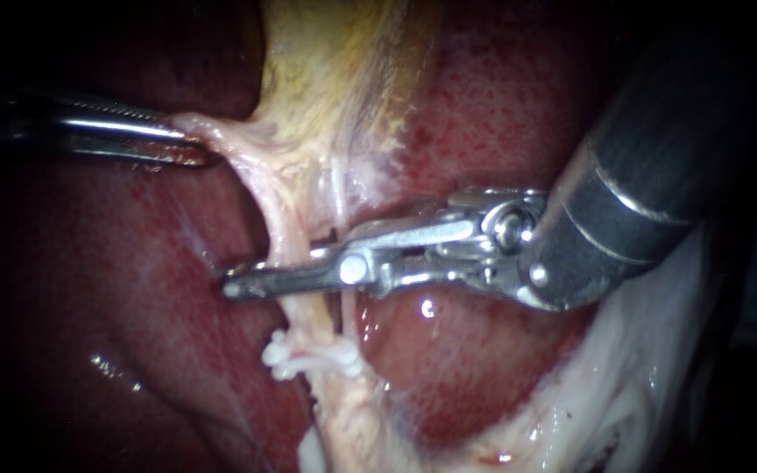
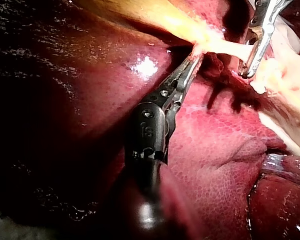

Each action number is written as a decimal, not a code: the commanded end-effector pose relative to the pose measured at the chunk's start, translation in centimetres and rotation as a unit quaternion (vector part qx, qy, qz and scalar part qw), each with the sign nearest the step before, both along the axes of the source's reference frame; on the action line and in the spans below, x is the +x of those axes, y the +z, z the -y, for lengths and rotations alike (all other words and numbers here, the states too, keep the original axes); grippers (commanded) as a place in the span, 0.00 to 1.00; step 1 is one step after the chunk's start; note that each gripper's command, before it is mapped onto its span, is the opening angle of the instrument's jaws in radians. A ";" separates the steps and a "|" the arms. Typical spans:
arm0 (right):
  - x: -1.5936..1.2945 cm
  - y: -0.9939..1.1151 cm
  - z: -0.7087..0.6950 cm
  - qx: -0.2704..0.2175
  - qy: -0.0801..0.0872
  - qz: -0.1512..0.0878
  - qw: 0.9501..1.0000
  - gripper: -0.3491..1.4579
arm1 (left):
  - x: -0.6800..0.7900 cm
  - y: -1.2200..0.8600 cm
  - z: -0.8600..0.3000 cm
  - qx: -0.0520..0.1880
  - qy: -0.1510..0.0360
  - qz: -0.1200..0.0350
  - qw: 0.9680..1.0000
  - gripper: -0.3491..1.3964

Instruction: Going back third clip left tube

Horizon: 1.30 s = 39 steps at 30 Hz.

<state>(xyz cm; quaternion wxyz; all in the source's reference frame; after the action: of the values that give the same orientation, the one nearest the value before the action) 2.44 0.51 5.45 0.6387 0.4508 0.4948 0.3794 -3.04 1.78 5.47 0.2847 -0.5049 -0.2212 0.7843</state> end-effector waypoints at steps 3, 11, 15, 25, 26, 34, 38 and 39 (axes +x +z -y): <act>0.03 0.08 0.03 -0.046 -0.007 -0.008 0.999 0.25 | 0.00 0.00 0.00 0.000 0.000 0.000 1.000 0.00; 0.11 0.48 0.13 -0.128 -0.005 -0.009 0.992 0.45 | 0.01 0.01 0.00 0.000 0.000 0.000 1.000 0.00; -0.01 0.61 0.11 -0.164 -0.008 0.000 0.986 0.47 | 0.03 0.00 0.00 0.000 0.001 0.001 1.000 0.00; -0.58 0.38 0.13 -0.283 -0.046 -0.006 0.958 0.47 | 0.07 0.00 -0.01 0.000 0.002 0.001 1.000 0.00; -0.65 0.34 0.13 -0.291 -0.045 -0.006 0.956 0.47 | 0.07 0.00 -0.01 0.003 0.001 0.001 1.000 0.00; -1.19 0.05 0.14 -0.353 -0.057 0.001 0.934 0.47 | 0.09 0.00 -0.02 0.003 0.001 0.001 1.000 0.00; -1.44 -0.01 0.21 -0.378 -0.092 0.021 0.921 0.47 | 0.10 0.01 -0.02 0.004 0.002 0.002 1.000 0.00; -1.49 -0.02 0.22 -0.382 -0.095 0.027 0.919 0.47 | 0.10 0.01 -0.02 0.004 0.002 0.002 1.000 0.00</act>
<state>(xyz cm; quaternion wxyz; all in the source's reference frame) 0.91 0.28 5.41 0.8118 0.2026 0.5366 0.1094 -2.94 1.80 5.48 0.2843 -0.5051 -0.2259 0.7830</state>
